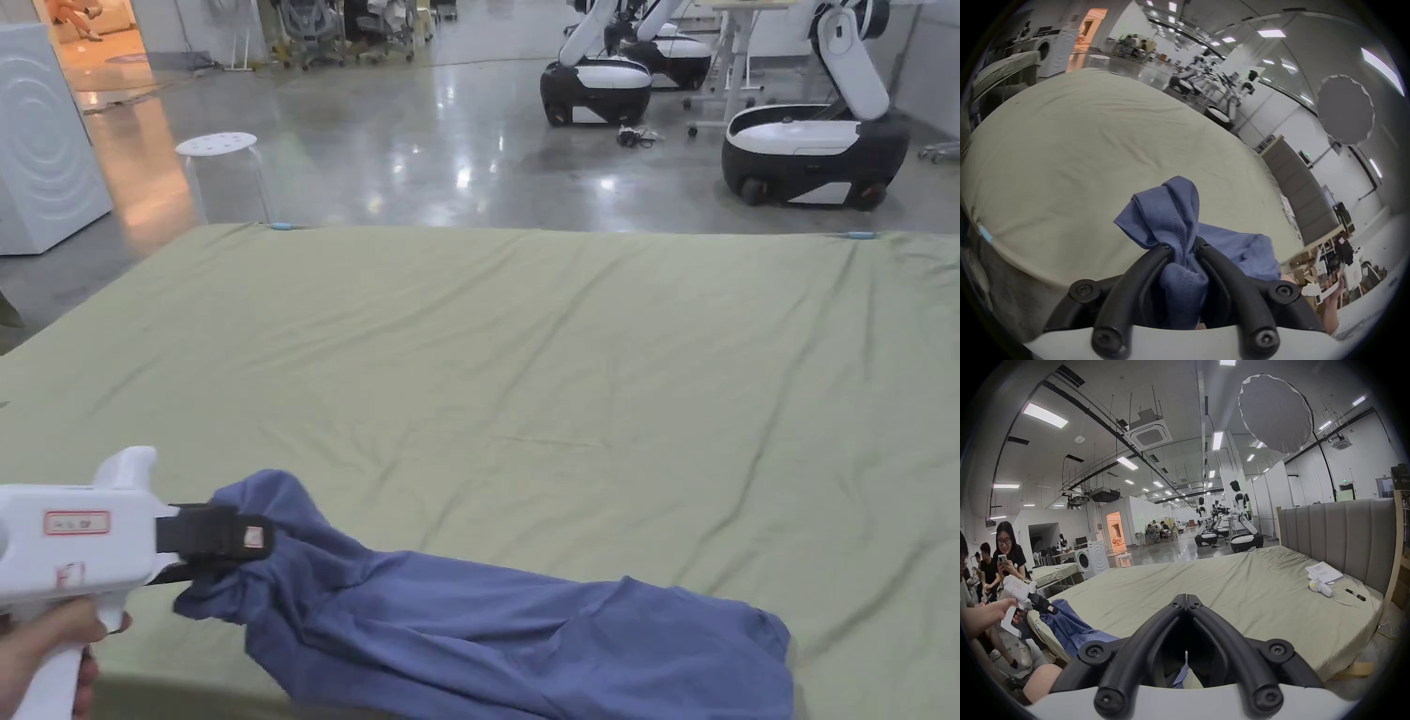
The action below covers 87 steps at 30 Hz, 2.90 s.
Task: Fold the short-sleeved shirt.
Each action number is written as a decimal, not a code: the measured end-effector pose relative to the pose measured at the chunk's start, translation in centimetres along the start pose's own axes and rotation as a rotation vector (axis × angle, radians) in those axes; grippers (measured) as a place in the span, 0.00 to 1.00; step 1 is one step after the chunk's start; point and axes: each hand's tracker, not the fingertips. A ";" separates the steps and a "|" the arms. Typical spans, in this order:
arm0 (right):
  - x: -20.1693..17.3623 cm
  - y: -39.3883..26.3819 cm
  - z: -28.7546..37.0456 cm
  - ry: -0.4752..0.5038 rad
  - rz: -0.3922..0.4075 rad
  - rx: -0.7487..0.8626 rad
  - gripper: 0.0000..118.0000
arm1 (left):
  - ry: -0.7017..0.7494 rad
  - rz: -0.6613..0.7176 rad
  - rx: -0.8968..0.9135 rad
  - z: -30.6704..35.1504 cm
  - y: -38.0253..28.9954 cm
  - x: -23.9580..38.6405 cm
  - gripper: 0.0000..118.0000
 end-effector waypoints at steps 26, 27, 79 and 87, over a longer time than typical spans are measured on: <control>3.5 0.1 1.9 -0.032 -0.092 0.025 0.00 | -0.165 0.018 -0.006 -6.3 -4.2 7.7 1.00; 3.5 0.1 1.9 -0.029 -0.095 0.027 0.00 | -0.133 -0.003 0.021 -5.2 -3.9 8.0 1.00; -0.9 2.6 1.2 0.055 -0.103 0.043 0.00 | -0.011 -0.031 -0.241 -13.9 -5.5 -2.8 0.98; -2.0 2.5 0.8 0.062 -0.074 0.040 0.00 | -0.081 -0.079 -0.182 -13.3 -5.2 0.3 0.35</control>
